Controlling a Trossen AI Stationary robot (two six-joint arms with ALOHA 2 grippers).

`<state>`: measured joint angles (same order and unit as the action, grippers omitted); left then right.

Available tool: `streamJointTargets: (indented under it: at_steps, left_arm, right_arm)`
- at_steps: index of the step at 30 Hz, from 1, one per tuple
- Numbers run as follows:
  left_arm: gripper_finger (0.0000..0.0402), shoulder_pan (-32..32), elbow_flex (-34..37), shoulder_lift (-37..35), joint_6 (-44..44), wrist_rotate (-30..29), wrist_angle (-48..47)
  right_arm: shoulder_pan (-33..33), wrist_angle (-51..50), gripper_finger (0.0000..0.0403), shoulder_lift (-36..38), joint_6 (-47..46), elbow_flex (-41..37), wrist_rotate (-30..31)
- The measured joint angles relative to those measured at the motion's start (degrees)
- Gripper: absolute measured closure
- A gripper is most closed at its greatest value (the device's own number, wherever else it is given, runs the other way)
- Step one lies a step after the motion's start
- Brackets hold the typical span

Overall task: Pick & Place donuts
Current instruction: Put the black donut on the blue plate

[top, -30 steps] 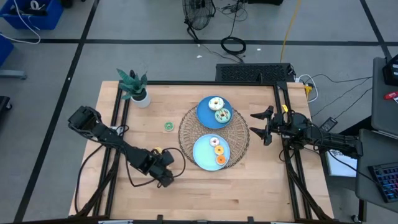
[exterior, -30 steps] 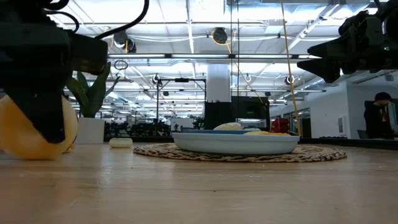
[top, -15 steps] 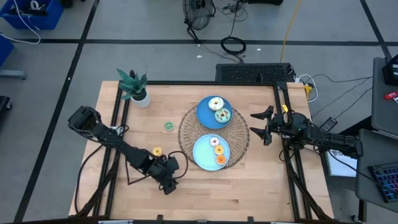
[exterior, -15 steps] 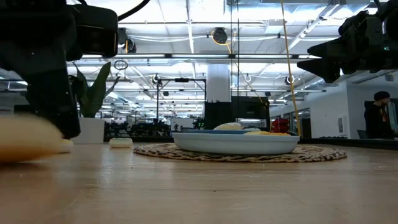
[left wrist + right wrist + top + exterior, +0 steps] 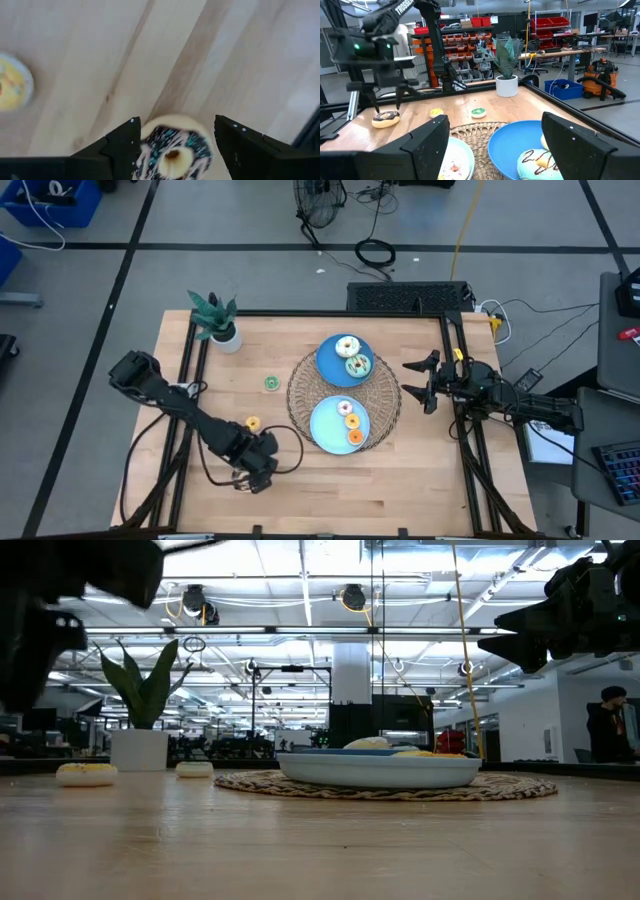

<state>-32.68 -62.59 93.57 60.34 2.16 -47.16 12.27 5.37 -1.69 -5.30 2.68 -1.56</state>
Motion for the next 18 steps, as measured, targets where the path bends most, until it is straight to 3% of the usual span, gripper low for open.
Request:
streamJointTargets:
  at_steps: [18]
  left_arm:
    - [0.0188,-11.01,-0.72,3.25,8.81,0.28,7.38]
  right_arm:
    - [-0.02,0.00,0.0099,0.02,0.00,-0.02,0.00]
